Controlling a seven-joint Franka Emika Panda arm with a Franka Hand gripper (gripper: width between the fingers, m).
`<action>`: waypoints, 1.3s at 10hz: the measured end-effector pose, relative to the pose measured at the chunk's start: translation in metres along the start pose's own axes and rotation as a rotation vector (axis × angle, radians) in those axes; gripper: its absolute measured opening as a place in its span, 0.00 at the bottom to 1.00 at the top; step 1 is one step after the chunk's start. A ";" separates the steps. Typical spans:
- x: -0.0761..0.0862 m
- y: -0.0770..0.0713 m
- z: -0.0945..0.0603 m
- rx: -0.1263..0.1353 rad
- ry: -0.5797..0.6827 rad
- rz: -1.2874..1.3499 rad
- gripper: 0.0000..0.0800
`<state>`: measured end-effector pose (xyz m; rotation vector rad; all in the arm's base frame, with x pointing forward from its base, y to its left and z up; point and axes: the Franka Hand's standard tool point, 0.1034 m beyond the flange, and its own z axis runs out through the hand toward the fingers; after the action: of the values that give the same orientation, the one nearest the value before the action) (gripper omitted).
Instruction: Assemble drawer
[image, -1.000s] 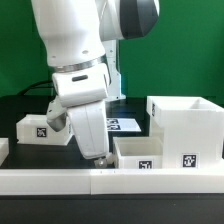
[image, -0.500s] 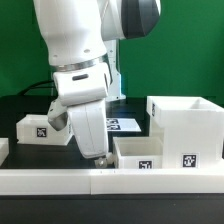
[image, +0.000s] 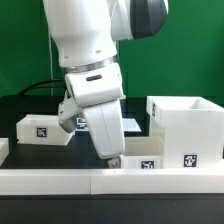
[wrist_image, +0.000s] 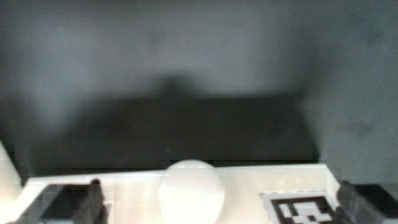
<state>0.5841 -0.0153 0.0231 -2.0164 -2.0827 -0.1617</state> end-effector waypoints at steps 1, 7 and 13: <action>0.007 0.002 0.001 -0.010 0.002 -0.007 0.81; 0.048 0.003 0.009 0.000 0.018 0.032 0.81; 0.022 0.001 0.001 0.027 0.006 0.043 0.81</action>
Offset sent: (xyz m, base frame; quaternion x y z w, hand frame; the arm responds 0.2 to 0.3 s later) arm 0.0010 0.0355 0.0041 -0.0036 0.0044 0.0355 0.9994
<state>0.5841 0.0059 0.0277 -2.0408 -2.0244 -0.1309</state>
